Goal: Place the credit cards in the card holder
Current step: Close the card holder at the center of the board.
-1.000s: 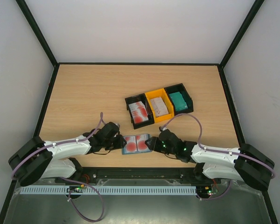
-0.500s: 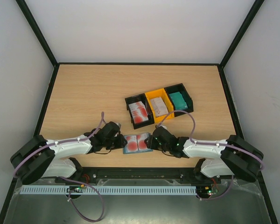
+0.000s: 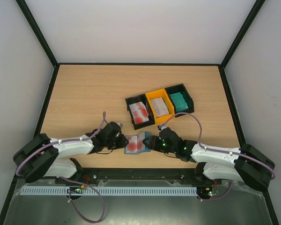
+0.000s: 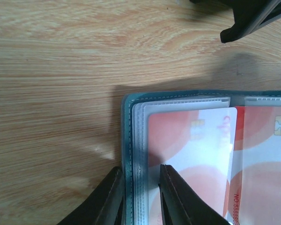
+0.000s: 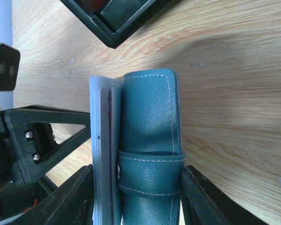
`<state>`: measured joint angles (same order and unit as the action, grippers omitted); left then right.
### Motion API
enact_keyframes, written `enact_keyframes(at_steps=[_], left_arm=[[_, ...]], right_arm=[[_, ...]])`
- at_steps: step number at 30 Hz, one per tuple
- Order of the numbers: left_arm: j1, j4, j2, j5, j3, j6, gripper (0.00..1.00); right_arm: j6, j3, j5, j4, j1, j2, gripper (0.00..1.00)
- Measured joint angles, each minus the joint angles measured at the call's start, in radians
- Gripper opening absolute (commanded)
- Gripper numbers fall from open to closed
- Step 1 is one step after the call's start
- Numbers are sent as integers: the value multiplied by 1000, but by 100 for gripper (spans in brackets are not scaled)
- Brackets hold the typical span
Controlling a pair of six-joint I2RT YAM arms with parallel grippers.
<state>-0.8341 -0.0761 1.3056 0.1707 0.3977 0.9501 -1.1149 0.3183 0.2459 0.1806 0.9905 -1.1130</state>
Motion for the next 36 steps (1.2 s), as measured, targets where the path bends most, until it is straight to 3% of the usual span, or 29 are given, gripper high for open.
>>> enact_keyframes(at_steps=[27, 36], left_arm=[[-3, -74, 63, 31, 19, -8, 26], [-2, -83, 66, 42, 19, -8, 27]], right_arm=[[35, 77, 13, 9, 8, -30, 59], [37, 77, 116, 133, 9, -72, 70]])
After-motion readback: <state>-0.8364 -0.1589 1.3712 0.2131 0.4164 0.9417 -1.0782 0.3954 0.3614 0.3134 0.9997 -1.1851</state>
